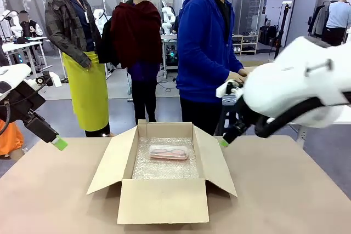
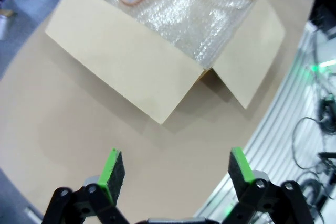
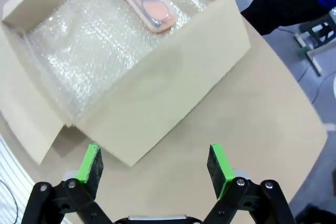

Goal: Pack the glasses set securely to prepare it for shipping.
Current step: Put the Glasses case from the right side of the table into the Package Box.

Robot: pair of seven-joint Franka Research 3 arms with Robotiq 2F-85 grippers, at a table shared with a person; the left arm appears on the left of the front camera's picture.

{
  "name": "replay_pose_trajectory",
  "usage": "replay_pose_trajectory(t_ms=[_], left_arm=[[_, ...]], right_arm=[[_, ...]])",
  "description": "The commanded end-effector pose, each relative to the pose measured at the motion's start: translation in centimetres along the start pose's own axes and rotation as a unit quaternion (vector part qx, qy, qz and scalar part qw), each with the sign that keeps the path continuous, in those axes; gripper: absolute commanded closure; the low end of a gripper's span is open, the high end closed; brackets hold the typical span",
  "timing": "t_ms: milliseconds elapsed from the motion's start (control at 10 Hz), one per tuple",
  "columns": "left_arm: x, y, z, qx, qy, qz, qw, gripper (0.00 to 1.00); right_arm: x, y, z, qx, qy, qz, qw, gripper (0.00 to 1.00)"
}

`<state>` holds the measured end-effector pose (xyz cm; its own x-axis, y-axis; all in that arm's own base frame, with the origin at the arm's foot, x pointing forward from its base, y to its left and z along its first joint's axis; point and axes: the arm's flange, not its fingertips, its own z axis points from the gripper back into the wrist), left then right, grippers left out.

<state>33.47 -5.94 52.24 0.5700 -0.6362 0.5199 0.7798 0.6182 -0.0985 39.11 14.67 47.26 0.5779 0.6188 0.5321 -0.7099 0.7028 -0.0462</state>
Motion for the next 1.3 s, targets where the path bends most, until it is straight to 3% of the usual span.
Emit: replay_pose_trajectory(t_ms=[0, 200, 300, 600, 700, 800, 1200], left_arm=[[-0.1, 0.0, 0.1, -0.011, -0.006, -0.004, 1.0, 0.0], [-0.1, 0.0, 0.1, -0.011, -0.006, -0.004, 1.0, 0.0], [-0.1, 0.0, 0.1, -0.011, -0.006, -0.004, 1.0, 0.0], [-0.1, 0.0, 0.1, -0.011, -0.006, -0.004, 1.0, 0.0], [-0.1, 0.0, 0.1, -0.011, -0.006, -0.004, 1.0, 0.0], [-0.1, 0.0, 0.1, -0.011, -0.006, -0.004, 1.0, 0.0], [-0.1, 0.0, 0.1, -0.011, -0.006, -0.004, 1.0, 0.0]], right_arm=[[-2.8, 2.0, 3.0, -0.012, -0.033, -0.029, 0.999, 0.0], [-5.8, 2.9, 5.8, 0.004, -0.016, -0.046, 0.999, 0.0], [-6.3, 3.2, 6.8, 0.007, 0.025, -0.06, 0.998, 0.0], [-6.9, 2.9, 8.7, 0.003, 0.061, -0.09, 0.994, 0.0], [-7.0, 2.6, 8.0, 0.01, 0.053, -0.094, 0.994, 0.0], [-4.9, 1.7, 8.6, 0.004, 0.05, -0.072, 0.996, 0.0], [-4.9, 1.7, 8.6, 0.004, 0.05, -0.072, 0.996, 0.0]])
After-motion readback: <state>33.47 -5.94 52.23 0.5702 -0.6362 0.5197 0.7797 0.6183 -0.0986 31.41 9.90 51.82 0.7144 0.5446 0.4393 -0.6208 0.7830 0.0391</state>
